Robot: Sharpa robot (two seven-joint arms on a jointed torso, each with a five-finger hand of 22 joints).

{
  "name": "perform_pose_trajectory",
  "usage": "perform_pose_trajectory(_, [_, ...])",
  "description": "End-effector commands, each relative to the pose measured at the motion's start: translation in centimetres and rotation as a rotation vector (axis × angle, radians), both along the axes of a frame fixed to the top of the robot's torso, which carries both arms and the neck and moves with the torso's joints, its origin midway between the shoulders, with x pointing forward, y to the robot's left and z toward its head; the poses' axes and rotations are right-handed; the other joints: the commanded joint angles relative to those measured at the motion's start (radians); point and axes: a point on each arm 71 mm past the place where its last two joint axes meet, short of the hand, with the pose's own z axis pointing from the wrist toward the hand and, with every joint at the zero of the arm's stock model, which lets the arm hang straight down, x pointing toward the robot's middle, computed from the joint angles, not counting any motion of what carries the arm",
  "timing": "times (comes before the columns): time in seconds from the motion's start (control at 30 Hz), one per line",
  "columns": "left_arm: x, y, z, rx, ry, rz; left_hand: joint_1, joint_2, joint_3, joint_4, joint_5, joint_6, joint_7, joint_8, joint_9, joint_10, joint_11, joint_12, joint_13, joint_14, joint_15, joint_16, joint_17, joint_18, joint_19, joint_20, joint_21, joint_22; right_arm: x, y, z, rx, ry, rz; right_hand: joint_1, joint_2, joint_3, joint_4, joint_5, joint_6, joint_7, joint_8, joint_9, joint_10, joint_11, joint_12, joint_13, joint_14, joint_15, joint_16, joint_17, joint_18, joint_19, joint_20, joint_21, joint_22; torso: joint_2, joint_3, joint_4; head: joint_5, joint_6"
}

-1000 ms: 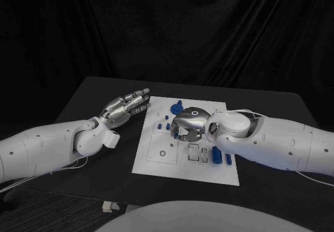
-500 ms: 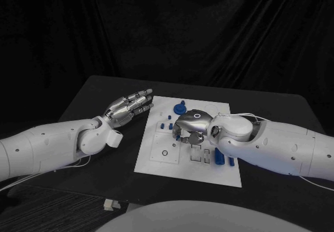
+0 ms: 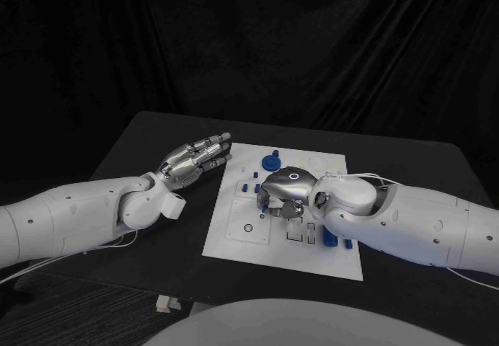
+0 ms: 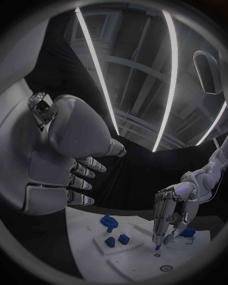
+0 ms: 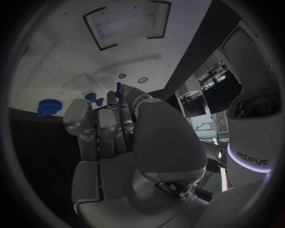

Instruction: Assemble the parts on the task board

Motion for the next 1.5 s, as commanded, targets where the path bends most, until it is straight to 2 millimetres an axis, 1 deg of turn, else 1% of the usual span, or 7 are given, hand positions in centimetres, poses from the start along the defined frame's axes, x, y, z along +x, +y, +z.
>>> perform_pose_trajectory(0.03, [0.0,-0.1,0.2,-0.04,-0.02,-0.003,0.009,0.002,0.002,-0.007,0.006,0.007,0.0,0.006,0.001,-0.003,0.004,0.004,-0.001,0.001,0.005,0.0,0.001,0.004,-0.004,0.008,-0.002,0.001,-0.1,0.1,0.0,0.006,-0.012,0.0,0.001,-0.004,0.004,-0.001,0.006,-0.009,0.001,-0.004,0.001,0.007,-0.001,-0.002,0.001,0.006,0.003,0.006,-0.001,-0.002,0.005,0.003,0.005,0.132,0.0,-0.0001,0.0002,0.002,0.0])
perform_pose_trajectory(0.1, [0.0,-0.1,0.2,-0.039,-0.017,-0.007,0.01,0.002,0.003,-0.009,0.01,0.008,0.001,0.007,0.001,-0.003,0.005,0.004,-0.001,0.001,0.006,0.0,0.001,0.005,-0.003,0.009,-0.002,0.002,-0.1,0.1,-0.1,0.006,-0.011,0.001,0.002,-0.004,0.004,-0.002,0.006,-0.009,0.001,-0.005,0.0,0.008,-0.002,-0.002,0.001,0.006,0.003,0.006,-0.001,-0.002,0.005,0.003,0.005,0.132,0.0,-0.0001,-0.0002,0.003,0.0])
perform_pose_trajectory(0.17, [0.0,-0.1,0.2,-0.039,-0.015,-0.009,0.015,0.002,0.005,-0.017,0.024,0.019,0.004,0.011,0.003,-0.003,0.008,0.005,-0.001,0.002,0.009,0.0,0.001,0.005,-0.003,0.013,-0.001,0.002,-0.2,0.1,-0.1,0.006,-0.01,0.002,0.002,-0.004,0.004,-0.002,0.006,-0.009,0.001,-0.005,0.0,0.008,-0.002,-0.002,0.001,0.006,0.003,0.006,-0.001,-0.002,0.005,0.003,0.005,0.132,0.0,-0.0001,-0.0006,0.003,0.0])
perform_pose_trajectory(0.37, [0.0,-0.2,0.1,-0.039,-0.009,-0.016,0.016,0.002,0.006,-0.022,0.034,0.026,0.006,0.014,0.004,-0.003,0.01,0.005,-0.001,0.002,0.01,0.001,0.001,0.006,-0.003,0.015,-0.001,0.002,-0.3,0.3,-0.2,0.001,-0.003,0.007,0.002,-0.004,0.004,-0.002,0.006,-0.009,0.001,-0.005,0.0,0.008,-0.002,-0.002,0.001,0.006,0.003,0.006,-0.001,-0.002,0.005,0.003,0.005,0.132,0.001,0.0005,-0.0002,0.002,0.0])
perform_pose_trajectory(0.8, [0.0,-0.4,0.0,-0.04,0.003,-0.032,0.017,0.002,0.008,-0.026,0.038,0.032,0.008,0.017,0.004,-0.003,0.012,0.007,-0.001,0.003,0.013,0.003,0.002,0.006,-0.002,0.018,-0.001,0.004,-0.5,0.1,-1.2,-0.029,0.028,-0.003,0.003,-0.004,0.006,-0.004,0.006,-0.013,0.002,-0.008,0.0,0.011,-0.002,-0.003,0.002,0.004,0.003,0.003,-0.006,-0.002,0.004,0.003,0.003,0.132,0.0,0.0004,-0.0012,0.01,0.0])
perform_pose_trajectory(1.03, [0.1,-0.3,-0.1,-0.039,0.004,-0.032,0.017,0.003,0.008,-0.028,0.04,0.036,0.009,0.019,0.005,-0.002,0.014,0.008,-0.001,0.005,0.015,0.004,0.003,0.007,-0.002,0.02,0.0,0.006,-0.6,0.1,-1.8,-0.031,0.039,-0.007,0.003,-0.004,0.006,-0.004,0.006,-0.013,0.002,-0.009,0.0,0.011,-0.002,-0.003,0.002,0.004,0.003,0.003,-0.006,-0.002,0.004,0.003,0.002,0.131,0.0,-0.0002,-0.0009,0.011,0.0])
perform_pose_trajectory(1.5, [0.0,-0.3,-0.3,-0.042,0.011,-0.037,0.016,0.004,0.009,-0.03,0.04,0.04,0.011,0.021,0.005,-0.001,0.016,0.009,0.0,0.006,0.017,0.006,0.004,0.008,-0.001,0.023,0.001,0.01,-0.8,0.1,-2.5,-0.033,0.049,-0.012,0.006,-0.004,0.008,-0.007,0.008,-0.015,0.003,-0.011,0.0,0.011,-0.001,-0.005,0.002,0.003,0.003,0.002,-0.009,-0.002,0.004,0.003,0.002,0.131,0.0,0.0004,-0.0003,0.012,0.0])
